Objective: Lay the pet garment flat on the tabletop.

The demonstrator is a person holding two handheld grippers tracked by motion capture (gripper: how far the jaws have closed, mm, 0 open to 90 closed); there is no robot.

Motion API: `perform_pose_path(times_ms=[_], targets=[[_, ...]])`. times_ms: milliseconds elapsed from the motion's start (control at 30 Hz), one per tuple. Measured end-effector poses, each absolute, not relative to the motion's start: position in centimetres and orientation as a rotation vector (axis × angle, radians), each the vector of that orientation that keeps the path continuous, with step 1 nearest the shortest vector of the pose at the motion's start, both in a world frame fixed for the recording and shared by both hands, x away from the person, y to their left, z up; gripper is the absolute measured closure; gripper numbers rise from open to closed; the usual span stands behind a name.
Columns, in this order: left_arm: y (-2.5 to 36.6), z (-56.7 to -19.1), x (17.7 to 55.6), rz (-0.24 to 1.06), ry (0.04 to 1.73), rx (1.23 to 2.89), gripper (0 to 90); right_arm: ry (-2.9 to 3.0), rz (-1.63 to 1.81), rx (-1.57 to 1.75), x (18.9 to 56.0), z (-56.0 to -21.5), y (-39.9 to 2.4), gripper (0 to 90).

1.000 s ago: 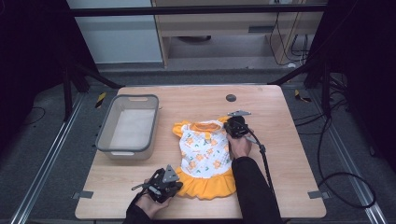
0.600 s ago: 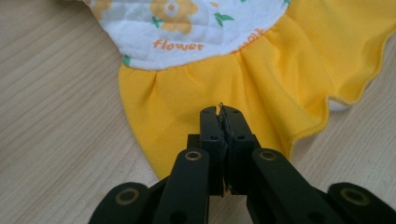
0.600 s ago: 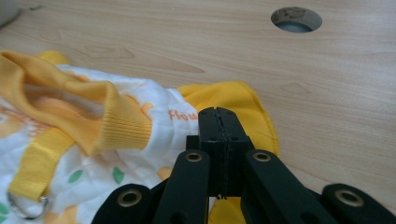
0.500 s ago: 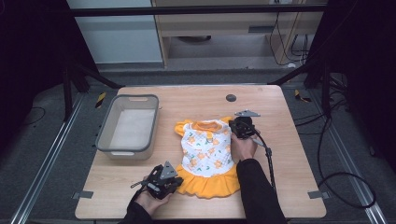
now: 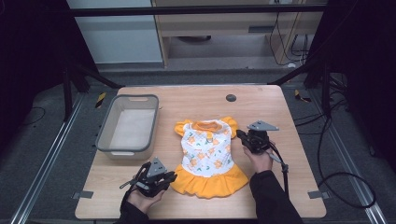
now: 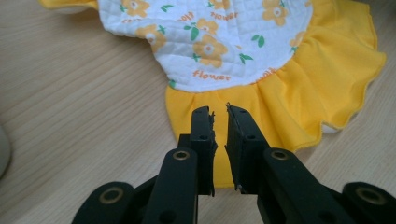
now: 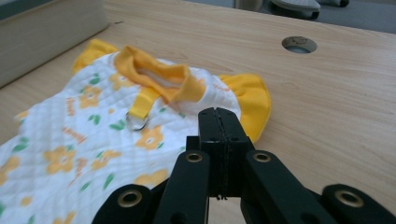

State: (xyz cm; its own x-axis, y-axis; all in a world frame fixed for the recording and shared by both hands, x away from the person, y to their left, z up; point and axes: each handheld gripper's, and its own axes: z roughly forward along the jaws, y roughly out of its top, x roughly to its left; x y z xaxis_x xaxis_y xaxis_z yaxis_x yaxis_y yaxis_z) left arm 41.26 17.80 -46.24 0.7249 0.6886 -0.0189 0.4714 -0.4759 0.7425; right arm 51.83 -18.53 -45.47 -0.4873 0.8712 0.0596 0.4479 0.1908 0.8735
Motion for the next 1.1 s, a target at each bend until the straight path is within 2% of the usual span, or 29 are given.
perform_pose_path(times_ms=[133, 233, 800, 1000, 1100], targets=[[18.4, -46.3, 41.4, 0.379, 0.897, 2.161, 77.5, 2.038, 1.273, 1.213, 49.4, -45.3, -19.5, 88.8], [18.8, -46.4, 41.5, 0.397, 0.92, 2.159, 73.8, 2.05, 1.263, 1.216, 48.0, -45.3, -20.2, 81.8], [22.6, -47.1, 41.4, 0.493, 1.043, 2.094, 39.3, 2.026, 1.211, 1.234, 42.5, -46.7, -24.1, 37.1], [23.6, -47.2, 41.3, 0.501, 1.06, 2.071, 31.3, 1.993, 1.191, 1.296, 41.8, -47.4, -25.5, 25.6], [23.9, -47.4, 41.2, 0.497, 1.067, 2.07, 30.1, 1.967, 1.191, 1.332, 41.7, -47.6, -26.0, 22.8]])
